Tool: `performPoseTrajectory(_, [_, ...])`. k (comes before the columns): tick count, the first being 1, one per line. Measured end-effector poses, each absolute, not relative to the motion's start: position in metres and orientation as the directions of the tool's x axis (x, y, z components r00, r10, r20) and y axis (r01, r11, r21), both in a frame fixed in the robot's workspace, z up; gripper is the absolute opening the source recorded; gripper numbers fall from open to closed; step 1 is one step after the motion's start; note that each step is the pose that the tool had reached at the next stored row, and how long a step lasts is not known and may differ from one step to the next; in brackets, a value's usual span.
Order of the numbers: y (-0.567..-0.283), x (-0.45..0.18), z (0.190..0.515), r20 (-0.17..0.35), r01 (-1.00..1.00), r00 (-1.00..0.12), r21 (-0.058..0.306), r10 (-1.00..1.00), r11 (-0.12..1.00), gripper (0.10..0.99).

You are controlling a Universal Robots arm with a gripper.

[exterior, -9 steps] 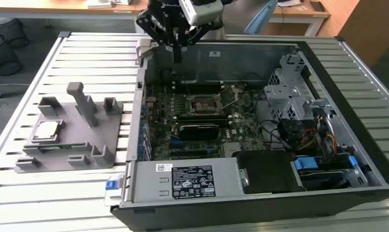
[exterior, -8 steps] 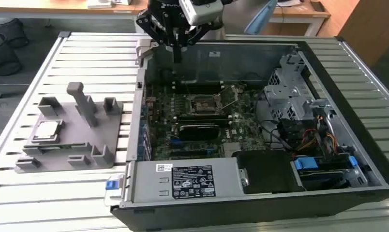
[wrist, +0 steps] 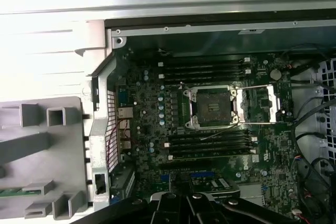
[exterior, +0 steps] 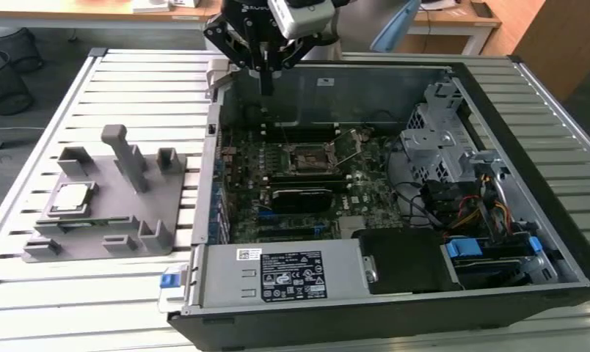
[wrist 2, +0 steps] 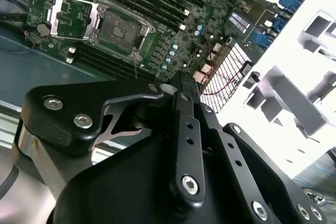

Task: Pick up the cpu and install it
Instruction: 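Reach for the cpu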

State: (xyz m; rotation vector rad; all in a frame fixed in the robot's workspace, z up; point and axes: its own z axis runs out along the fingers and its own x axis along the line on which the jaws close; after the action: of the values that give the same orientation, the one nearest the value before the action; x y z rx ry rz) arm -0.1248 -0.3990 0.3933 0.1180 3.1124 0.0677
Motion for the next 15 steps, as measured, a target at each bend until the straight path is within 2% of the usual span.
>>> performPoseTrajectory(15, [-0.399, -0.142, 0.393, -0.024, 0.075, -0.997, 0.044, 0.076, 0.996, 0.106])
